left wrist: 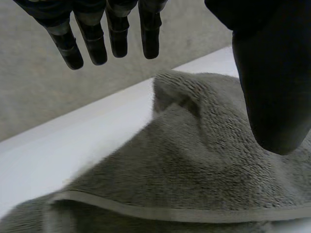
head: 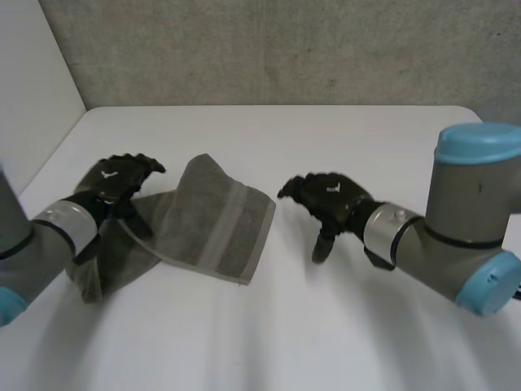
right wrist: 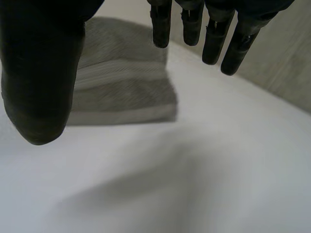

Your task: Fold the towel.

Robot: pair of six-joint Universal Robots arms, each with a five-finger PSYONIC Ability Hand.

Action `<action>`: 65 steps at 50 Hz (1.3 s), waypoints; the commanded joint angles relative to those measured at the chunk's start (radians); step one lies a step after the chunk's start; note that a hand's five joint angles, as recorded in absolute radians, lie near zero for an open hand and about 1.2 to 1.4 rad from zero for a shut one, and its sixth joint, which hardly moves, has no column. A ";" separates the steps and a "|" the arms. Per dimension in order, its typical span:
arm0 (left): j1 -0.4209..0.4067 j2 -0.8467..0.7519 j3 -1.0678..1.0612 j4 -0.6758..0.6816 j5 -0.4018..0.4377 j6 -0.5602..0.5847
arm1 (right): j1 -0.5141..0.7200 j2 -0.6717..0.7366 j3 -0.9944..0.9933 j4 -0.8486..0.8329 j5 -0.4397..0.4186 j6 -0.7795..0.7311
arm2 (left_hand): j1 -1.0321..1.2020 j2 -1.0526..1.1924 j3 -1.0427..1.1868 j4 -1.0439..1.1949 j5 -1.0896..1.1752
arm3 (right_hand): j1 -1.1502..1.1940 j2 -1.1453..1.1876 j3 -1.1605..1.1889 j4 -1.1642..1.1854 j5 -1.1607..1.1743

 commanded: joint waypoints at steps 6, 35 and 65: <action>-0.071 -0.266 0.213 -0.033 0.008 0.005 | -0.102 -0.124 0.241 -0.040 -0.020 -0.015 | -0.020 -0.015 -0.052 -0.059 -0.002 | -0.065 -0.074 -0.044 -0.076 -0.060; -0.528 -0.201 0.415 -0.038 -0.074 -0.403 | -0.386 -0.289 0.410 -0.106 -0.130 -0.014 | 1.151 1.156 -0.052 -0.059 1.169 | -0.065 -0.074 -0.044 -0.076 -0.060; -0.462 -0.017 0.135 -0.010 -0.070 -0.346 | -0.360 -0.510 0.499 -0.131 -0.116 0.005 | 0.021 0.026 -0.052 -0.059 0.040 | -0.065 -0.074 -0.044 -0.076 -0.060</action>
